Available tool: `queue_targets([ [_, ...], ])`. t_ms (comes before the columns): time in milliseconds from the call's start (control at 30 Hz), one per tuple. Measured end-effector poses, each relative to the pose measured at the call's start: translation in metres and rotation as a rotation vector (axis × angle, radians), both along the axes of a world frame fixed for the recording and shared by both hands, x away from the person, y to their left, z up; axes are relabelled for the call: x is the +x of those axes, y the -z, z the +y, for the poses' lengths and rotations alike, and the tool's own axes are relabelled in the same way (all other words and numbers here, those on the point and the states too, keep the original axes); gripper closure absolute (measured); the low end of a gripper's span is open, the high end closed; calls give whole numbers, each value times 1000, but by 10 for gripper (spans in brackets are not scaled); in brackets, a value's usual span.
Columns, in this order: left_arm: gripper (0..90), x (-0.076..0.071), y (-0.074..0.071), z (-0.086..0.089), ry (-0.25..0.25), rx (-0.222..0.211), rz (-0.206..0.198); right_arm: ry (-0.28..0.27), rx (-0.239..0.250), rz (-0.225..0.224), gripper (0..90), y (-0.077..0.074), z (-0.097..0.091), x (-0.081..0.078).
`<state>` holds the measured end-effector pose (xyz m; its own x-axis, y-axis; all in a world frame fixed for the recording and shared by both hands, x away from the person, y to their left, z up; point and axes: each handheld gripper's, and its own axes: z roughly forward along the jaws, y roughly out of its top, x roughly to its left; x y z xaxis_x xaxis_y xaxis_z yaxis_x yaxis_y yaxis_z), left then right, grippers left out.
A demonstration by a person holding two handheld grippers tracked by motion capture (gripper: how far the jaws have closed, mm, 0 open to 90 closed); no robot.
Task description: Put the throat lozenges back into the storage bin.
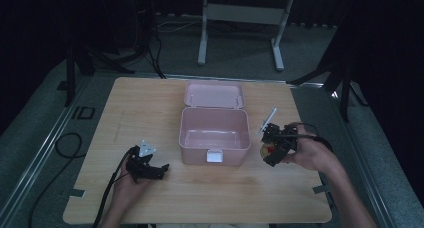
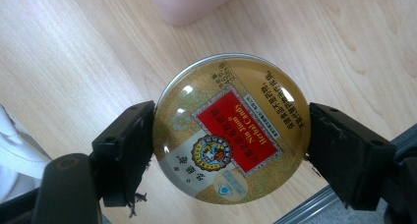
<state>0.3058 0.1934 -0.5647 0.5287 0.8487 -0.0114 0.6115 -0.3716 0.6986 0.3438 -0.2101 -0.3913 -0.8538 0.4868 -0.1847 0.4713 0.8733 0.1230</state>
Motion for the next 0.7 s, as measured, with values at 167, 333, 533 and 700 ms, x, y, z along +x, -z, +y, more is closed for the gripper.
queue_targets([
  [167, 55, 0, 0, 0, 0, 0, 0, 1, -3, -5, 209, -6, 2, 4],
  [333, 55, 0, 0, 0, 0, 1, 1, 1, -1, -9, 210, -11, 5, 8],
  [533, 55, 0, 0, 0, 0, 1, 0, -2, 1, -15, 210, -16, 6, 12],
  [700, 55, 0, 0, 0, 0, 1, 0, 1, 7, -20, 210, -20, 8, 14],
])
